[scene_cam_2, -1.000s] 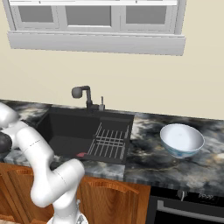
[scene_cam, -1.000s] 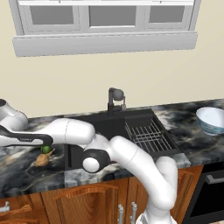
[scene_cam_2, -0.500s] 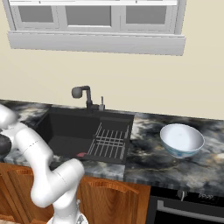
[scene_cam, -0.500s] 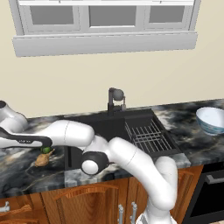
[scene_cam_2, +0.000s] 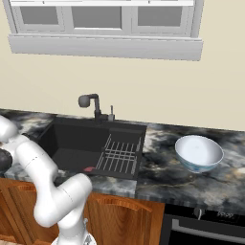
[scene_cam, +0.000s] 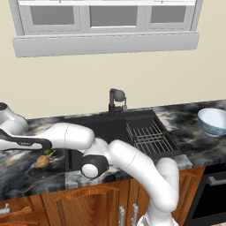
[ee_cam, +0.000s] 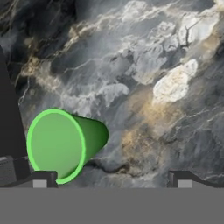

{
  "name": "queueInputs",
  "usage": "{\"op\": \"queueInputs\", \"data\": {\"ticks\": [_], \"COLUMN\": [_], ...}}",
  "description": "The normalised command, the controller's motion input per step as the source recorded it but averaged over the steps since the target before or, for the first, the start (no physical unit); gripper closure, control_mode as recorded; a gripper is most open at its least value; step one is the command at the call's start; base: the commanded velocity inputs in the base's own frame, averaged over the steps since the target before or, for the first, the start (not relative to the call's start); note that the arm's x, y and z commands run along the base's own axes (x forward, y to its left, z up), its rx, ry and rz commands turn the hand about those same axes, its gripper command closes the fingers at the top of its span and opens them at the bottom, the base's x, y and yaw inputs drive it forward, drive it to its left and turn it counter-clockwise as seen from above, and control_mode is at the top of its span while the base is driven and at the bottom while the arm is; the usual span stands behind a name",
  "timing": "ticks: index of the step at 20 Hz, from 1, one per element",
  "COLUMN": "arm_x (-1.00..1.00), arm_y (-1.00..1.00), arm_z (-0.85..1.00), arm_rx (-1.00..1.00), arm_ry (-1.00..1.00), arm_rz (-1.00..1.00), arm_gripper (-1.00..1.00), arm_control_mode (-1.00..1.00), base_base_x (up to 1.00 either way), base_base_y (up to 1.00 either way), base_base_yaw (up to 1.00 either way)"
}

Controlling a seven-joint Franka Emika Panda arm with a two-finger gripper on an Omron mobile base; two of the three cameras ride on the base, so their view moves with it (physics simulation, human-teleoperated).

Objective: Remove the onion and avocado from the sink. Then move the bowl and cup from the counter to the sink for washing.

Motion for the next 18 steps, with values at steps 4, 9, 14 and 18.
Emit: {"op": "queueInputs", "data": {"ticks": [4, 9, 14, 18], "arm_x": [0.08, 0.08, 0.10, 0.12], "arm_y": [0.09, 0.09, 0.11, 0.12], "arm_z": [0.00, 0.00, 0.00, 0.00], "arm_rx": [0.00, 0.00, 0.00, 0.00], "arm_ry": [0.03, 0.02, 0.01, 0.01], "arm_rz": [0.00, 0.00, 0.00, 0.00], "arm_gripper": [-1.00, -1.00, -1.00, -1.00], "arm_control_mode": [-1.00, -1.00, -1.00, -1.00], "base_base_x": [0.00, 0.00, 0.00, 0.00], "base_base_y": [0.00, 0.00, 0.00, 0.00], "base_base_yaw": [0.00, 0.00, 0.00, 0.00]}}
